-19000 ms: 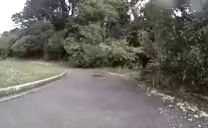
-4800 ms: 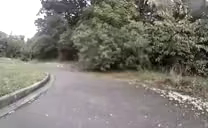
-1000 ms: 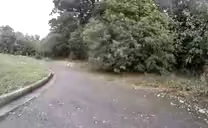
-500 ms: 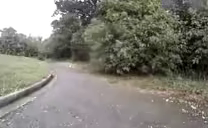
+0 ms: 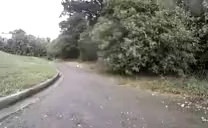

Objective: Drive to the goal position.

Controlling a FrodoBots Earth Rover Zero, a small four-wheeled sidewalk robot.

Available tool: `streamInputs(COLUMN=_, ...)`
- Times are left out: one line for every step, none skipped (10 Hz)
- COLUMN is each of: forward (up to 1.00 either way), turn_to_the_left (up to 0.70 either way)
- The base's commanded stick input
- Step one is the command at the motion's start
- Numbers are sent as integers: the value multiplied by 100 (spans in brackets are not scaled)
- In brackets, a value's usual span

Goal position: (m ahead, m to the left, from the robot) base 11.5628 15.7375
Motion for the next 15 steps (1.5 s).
streamInputs(forward=50, turn_to_the_left=45)
streamInputs(forward=50, turn_to_the_left=46)
streamInputs(forward=50, turn_to_the_left=47)
streamInputs(forward=50, turn_to_the_left=49)
streamInputs(forward=50, turn_to_the_left=50)
streamInputs(forward=50, turn_to_the_left=50)
streamInputs(forward=50, turn_to_the_left=50)
streamInputs(forward=50, turn_to_the_left=33)
streamInputs(forward=50, turn_to_the_left=10)
streamInputs(forward=50, turn_to_the_left=0)
streamInputs(forward=50, turn_to_the_left=0)
streamInputs(forward=50, turn_to_the_left=0)
streamInputs(forward=50, turn_to_the_left=0)
streamInputs(forward=50, turn_to_the_left=0)
streamInputs(forward=50, turn_to_the_left=0)
